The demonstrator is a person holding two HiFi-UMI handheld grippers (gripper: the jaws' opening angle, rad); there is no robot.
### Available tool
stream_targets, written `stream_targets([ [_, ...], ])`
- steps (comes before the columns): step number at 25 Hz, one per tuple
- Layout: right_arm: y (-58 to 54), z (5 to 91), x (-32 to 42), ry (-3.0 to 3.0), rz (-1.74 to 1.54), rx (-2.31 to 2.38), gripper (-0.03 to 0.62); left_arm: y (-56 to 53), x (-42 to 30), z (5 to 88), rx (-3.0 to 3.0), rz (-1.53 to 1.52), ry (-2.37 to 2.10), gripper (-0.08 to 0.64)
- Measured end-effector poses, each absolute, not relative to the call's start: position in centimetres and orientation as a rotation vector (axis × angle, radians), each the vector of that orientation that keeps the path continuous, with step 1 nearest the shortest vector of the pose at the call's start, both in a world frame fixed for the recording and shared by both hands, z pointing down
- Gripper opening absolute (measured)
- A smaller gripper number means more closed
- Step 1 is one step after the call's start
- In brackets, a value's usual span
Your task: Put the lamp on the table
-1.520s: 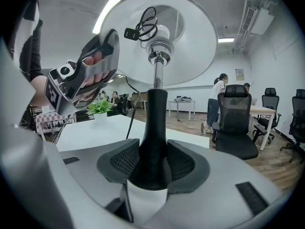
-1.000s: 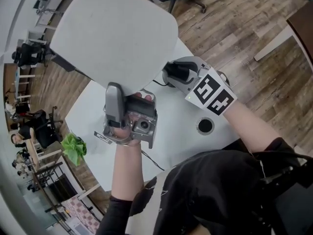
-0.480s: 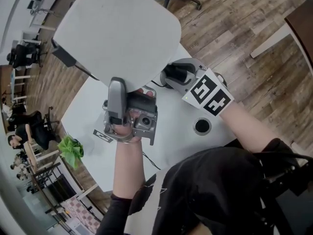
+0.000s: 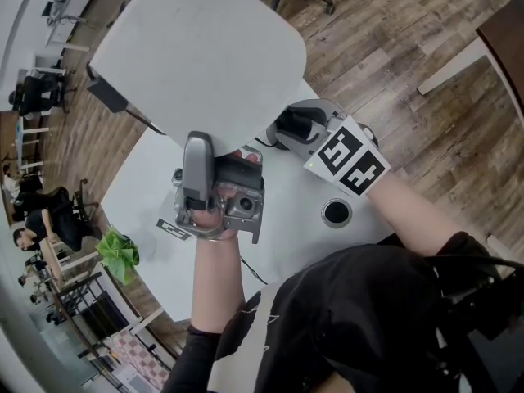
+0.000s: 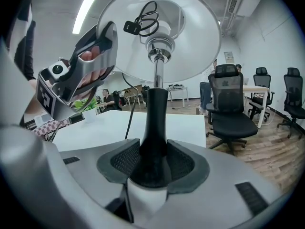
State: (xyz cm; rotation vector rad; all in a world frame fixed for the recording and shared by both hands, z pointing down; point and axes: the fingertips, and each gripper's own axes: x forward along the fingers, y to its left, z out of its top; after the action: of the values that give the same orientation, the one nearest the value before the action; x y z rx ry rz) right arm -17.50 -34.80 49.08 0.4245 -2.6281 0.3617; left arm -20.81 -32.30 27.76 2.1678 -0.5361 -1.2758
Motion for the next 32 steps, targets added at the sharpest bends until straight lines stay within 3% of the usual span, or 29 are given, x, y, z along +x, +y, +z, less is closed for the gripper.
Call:
stream_targets([
  [32, -34.0, 51.2, -16.0, -2.56, 0.498, 0.409, 0.221, -30.3, -18.7, 29.0, 2.163, -1.157, -0.638, 0.015],
])
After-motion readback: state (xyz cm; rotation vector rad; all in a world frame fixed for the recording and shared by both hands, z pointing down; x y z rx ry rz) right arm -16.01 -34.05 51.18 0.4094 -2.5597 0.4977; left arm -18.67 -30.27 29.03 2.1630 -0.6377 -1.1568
